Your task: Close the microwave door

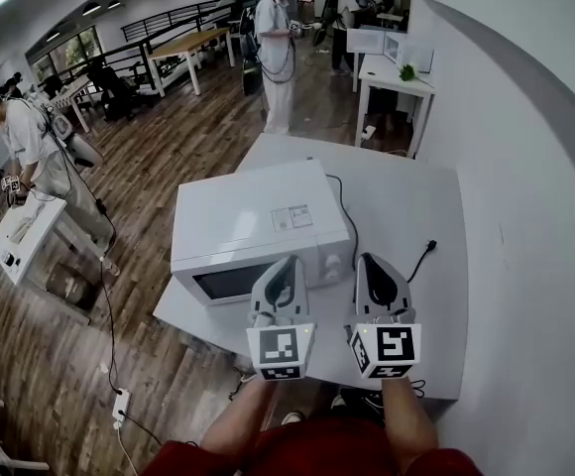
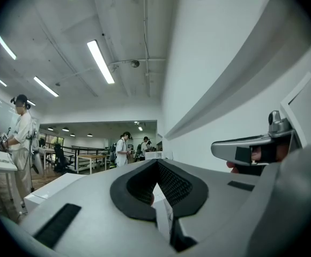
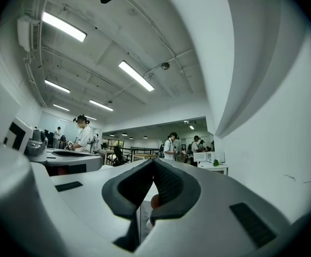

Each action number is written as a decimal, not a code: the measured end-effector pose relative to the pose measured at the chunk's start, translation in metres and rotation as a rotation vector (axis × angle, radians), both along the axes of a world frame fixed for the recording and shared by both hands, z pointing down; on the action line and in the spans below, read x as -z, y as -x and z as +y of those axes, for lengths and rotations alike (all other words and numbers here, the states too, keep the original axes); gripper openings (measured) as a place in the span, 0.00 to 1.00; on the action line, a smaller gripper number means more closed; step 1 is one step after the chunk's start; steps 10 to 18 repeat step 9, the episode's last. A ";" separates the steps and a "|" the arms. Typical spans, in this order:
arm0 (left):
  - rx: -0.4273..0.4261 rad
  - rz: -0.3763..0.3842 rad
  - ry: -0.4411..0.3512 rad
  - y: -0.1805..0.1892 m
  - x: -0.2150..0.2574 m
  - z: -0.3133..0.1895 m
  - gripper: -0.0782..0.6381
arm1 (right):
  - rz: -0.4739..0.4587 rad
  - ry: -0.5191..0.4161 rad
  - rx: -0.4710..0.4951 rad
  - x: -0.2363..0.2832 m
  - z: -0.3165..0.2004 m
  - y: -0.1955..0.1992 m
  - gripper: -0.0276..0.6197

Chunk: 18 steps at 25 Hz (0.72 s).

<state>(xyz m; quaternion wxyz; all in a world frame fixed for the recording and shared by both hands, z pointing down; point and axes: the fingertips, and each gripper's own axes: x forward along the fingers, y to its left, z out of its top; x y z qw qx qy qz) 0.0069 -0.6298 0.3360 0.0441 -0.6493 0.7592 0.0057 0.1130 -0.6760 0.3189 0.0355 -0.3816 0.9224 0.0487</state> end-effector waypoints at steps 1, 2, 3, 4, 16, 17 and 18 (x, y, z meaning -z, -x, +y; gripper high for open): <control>0.002 0.004 -0.002 0.001 0.001 0.000 0.15 | 0.003 -0.002 0.001 0.001 0.001 0.001 0.08; 0.003 0.008 -0.003 0.001 0.002 0.001 0.15 | 0.005 -0.003 0.003 0.001 0.001 0.001 0.08; 0.003 0.012 -0.004 0.002 0.002 0.001 0.15 | 0.006 -0.002 0.003 0.000 0.002 0.002 0.08; 0.004 0.014 -0.006 0.002 0.002 0.002 0.15 | 0.006 -0.001 0.004 0.000 0.002 0.002 0.08; 0.006 0.019 -0.012 0.004 0.002 0.002 0.15 | 0.006 -0.005 0.007 -0.001 0.003 0.004 0.08; 0.006 0.019 -0.012 0.004 0.002 0.002 0.15 | 0.006 -0.005 0.007 -0.001 0.003 0.004 0.08; 0.006 0.019 -0.012 0.004 0.002 0.002 0.15 | 0.006 -0.005 0.007 -0.001 0.003 0.004 0.08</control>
